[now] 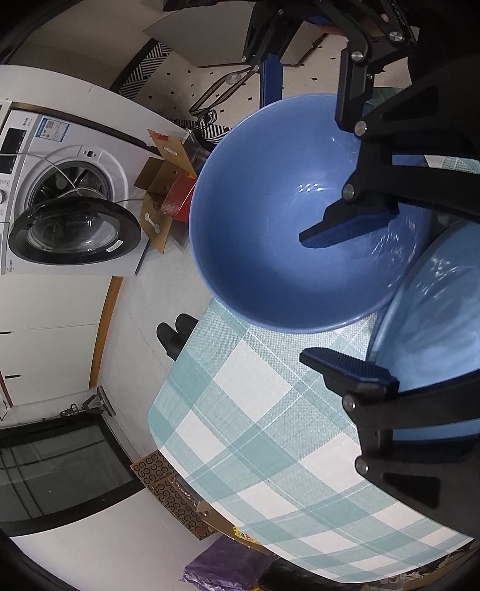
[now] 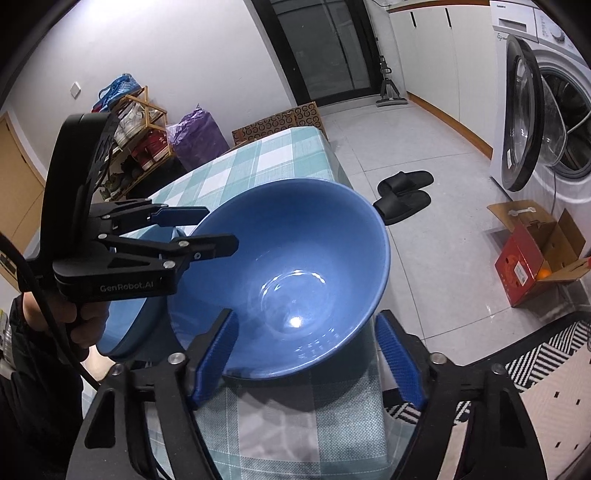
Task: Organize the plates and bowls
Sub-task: 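Close both grippers on opposite points of the blue bowl rim, then lift the blue bowl and carry it toward the stacked bowls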
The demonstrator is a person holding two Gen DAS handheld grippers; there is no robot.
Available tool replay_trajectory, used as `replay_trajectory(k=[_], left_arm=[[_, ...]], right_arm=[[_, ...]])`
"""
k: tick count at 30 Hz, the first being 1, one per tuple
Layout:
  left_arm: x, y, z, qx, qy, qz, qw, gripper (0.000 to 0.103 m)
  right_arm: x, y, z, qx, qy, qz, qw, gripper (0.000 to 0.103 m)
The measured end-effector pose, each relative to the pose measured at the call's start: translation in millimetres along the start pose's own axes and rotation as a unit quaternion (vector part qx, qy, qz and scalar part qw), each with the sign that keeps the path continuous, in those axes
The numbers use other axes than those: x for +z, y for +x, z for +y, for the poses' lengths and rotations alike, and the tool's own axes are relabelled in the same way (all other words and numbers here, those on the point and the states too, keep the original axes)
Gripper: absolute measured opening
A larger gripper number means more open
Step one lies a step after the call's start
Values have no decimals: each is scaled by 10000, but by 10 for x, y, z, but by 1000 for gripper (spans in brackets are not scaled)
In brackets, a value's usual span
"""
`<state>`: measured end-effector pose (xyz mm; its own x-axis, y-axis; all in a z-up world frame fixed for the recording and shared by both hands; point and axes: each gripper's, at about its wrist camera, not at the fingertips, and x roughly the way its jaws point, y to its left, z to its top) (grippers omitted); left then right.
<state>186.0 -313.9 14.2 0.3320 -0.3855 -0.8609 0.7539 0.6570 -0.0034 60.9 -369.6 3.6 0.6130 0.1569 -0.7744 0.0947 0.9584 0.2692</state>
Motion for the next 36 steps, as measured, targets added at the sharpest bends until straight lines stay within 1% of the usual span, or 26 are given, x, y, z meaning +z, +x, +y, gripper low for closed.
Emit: replay_trajectory(k=[5,13,21,25,29,31,34,36], left_arm=[[-2,3,-38,-83,54,9,10000,53],[1,21,-63,-88,64,24,9999,49],[5,36,-113,-118,132,23,9998,48],[9,54,-140,-77,161,37,9998,47],[11,56,-137,-35,123,42,9999,41],[9,53,-126,-33,106,43,9999,39],[1,39,-126,-49,99,28,9999,39],[0,39,-119,-60,83,19,9999,38]], right_arm=[[-11,-13,13,22,-5,-26,10000,77],[-2,-55,-3,-16,-10,-69,10000,76],[-16,-106,-78,-124,37,-141,9998,70],[-21,-130,-91,-188,42,-192,9996,67],[-28,-148,-105,-249,36,-228,9994,65],[-23,-156,-112,-277,44,-245,9993,63],[-21,-162,-137,-308,72,-273,9991,60],[-25,-165,-147,-359,69,-296,9989,55]])
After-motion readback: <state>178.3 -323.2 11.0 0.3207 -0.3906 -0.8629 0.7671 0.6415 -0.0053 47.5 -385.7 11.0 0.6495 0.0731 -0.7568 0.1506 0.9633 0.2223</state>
